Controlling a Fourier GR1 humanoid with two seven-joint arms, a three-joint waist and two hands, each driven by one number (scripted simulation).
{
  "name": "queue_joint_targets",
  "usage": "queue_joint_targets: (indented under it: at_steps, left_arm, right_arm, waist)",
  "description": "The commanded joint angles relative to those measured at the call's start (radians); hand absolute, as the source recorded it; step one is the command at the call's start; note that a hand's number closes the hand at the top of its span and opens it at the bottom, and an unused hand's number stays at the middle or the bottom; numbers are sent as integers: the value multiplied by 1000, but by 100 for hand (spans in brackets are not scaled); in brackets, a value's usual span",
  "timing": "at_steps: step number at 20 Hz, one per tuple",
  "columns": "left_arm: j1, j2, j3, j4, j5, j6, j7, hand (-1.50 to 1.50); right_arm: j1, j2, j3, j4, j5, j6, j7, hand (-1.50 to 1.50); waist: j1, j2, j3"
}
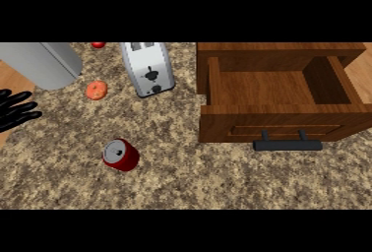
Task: Pick up the can, place it into the drawer and close the drawer
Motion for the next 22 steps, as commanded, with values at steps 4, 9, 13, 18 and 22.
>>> queue_joint_targets:
  at_steps: [4,9,13,18,22]
  left_arm:
    - [-15,-16,-82,-47,102,85,117,-150]
    - [-62,-95,-126,-72,89,205,178,-150]
    - [-86,-150,-82,47,25,108,200,-150]
    - [-18,-271,-97,-25,-128,130,182,-150]
    - [-64,-366,-81,37,-259,121,155,-150]
  right_arm:
    - [31,-18,-96,47,-66,96,-68,-150]
    - [60,-28,-149,-32,-151,113,23,-150]
    - [41,0,-144,-66,-113,99,52,-150]
    - [57,27,-159,-16,-85,158,-4,-150]
    - [57,54,-165,-31,-84,168,13,-150]
  waist:
    - [3,-1,0]
    - [0,-1,0]
    - [1,1,-1]
    - [6,0,-1]
    - [2,1,-1]
